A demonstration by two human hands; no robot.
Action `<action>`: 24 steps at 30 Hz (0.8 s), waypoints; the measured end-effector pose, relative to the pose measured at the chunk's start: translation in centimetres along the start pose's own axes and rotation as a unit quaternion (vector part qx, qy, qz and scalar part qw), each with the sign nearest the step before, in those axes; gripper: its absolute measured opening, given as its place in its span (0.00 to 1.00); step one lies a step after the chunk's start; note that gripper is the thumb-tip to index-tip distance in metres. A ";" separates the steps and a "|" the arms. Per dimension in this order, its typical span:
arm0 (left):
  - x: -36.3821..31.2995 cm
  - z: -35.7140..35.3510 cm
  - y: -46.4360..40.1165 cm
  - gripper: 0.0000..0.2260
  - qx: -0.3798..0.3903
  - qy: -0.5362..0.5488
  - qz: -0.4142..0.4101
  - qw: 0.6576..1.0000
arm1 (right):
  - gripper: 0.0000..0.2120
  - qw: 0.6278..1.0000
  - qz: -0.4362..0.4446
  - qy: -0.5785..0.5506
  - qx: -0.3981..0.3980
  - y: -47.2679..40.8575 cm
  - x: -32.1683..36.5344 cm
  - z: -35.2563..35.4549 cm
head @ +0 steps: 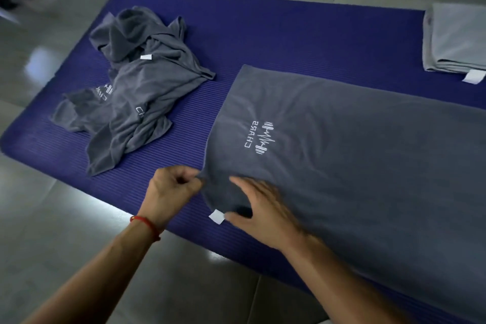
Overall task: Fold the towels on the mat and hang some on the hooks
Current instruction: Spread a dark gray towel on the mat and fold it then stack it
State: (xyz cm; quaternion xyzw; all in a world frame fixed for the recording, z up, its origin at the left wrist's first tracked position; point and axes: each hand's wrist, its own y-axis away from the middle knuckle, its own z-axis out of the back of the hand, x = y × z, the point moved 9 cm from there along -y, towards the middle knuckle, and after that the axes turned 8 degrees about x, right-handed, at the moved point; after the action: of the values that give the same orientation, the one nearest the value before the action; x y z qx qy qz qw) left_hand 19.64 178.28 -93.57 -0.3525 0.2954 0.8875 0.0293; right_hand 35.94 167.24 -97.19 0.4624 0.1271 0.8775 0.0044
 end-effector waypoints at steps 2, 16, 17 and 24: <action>-3.5 -1.7 0.8 0.04 0.063 -0.002 -0.037 0.997 | 0.35 0.989 -0.029 -0.144 -0.021 -0.9 0.7 0.6; -16.3 -5.1 -27.1 0.24 -0.018 -0.286 -0.090 0.954 | 0.20 0.976 -0.140 -0.067 -0.151 3.5 -4.2 8.7; -17.2 -5.2 -27.5 0.24 -0.026 -0.268 -0.102 0.958 | 0.21 0.977 -0.139 -0.061 -0.150 4.0 -4.2 8.8; -22.0 -6.2 -25.9 0.09 -0.020 -0.193 -0.181 0.964 | 0.19 0.934 -0.176 -0.204 -0.236 8.8 -7.3 11.0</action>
State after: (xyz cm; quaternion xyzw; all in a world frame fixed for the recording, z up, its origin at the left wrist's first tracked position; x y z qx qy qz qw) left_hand 46.64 199.70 -96.09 -0.2225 0.1978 0.9242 0.2392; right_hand 49.98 160.18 -95.14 0.5871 -0.0076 0.7543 0.2937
